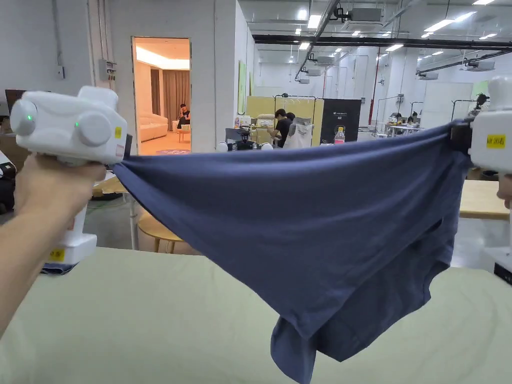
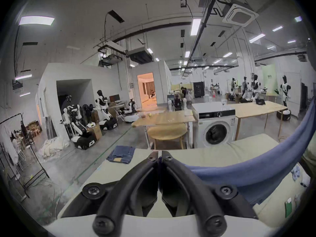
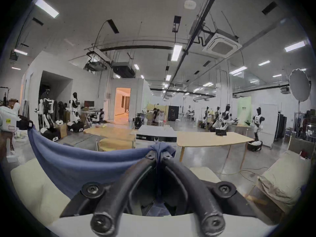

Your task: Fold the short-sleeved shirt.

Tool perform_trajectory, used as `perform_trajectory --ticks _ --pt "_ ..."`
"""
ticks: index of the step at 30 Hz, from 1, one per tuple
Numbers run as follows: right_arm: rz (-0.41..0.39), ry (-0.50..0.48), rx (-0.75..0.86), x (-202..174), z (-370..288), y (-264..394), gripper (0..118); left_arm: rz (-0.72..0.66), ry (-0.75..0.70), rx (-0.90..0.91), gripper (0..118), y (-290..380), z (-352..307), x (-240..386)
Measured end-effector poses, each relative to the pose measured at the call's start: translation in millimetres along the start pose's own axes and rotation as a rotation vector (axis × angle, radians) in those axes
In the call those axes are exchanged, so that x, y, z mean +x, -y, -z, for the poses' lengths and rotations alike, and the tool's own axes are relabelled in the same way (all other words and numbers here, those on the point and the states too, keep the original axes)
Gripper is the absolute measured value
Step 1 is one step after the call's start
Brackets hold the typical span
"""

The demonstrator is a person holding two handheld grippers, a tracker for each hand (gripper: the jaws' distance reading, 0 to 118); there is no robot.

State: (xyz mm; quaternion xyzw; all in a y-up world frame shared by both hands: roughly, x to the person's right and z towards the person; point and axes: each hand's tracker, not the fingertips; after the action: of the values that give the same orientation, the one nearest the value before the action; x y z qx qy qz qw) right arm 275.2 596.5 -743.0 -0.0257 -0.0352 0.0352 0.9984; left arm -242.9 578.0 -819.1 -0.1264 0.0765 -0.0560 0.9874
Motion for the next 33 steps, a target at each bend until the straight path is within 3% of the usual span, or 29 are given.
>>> perform_trajectory --ticks 8,14,21,25,29,30,31,32,33 --pt "0.025 -0.011 -0.095 7 -5 94 0 -0.025 0.031 -0.097 0 88 8 9" --pt "-0.018 -0.037 -0.119 9 -90 153 0 -0.033 0.142 -0.143 0 159 -58 -9" --pt "-0.087 -0.108 -0.386 -8 -173 309 0 -0.05 0.167 -0.36 0 321 -117 -18" --pt "-0.015 -0.12 -0.612 -13 -194 406 0 -0.095 0.137 -0.52 0 409 -129 -21" --pt "0.081 -0.089 -0.696 -6 -197 433 0 -0.155 0.128 -0.529 0 440 -124 -33" --pt "0.072 -0.095 -0.695 -5 -196 428 7 -0.152 0.126 -0.523 0 433 -131 -29" --pt "0.065 -0.093 -0.699 -7 -195 419 24 -0.131 0.116 -0.485 13 423 -139 -24" --pt "0.056 -0.089 -0.702 -10 -195 409 52 -0.103 0.094 -0.432 39 412 -145 -19" --pt "0.043 -0.091 -0.686 -18 -199 392 90 -0.088 0.109 -0.4 86 399 -152 -12"
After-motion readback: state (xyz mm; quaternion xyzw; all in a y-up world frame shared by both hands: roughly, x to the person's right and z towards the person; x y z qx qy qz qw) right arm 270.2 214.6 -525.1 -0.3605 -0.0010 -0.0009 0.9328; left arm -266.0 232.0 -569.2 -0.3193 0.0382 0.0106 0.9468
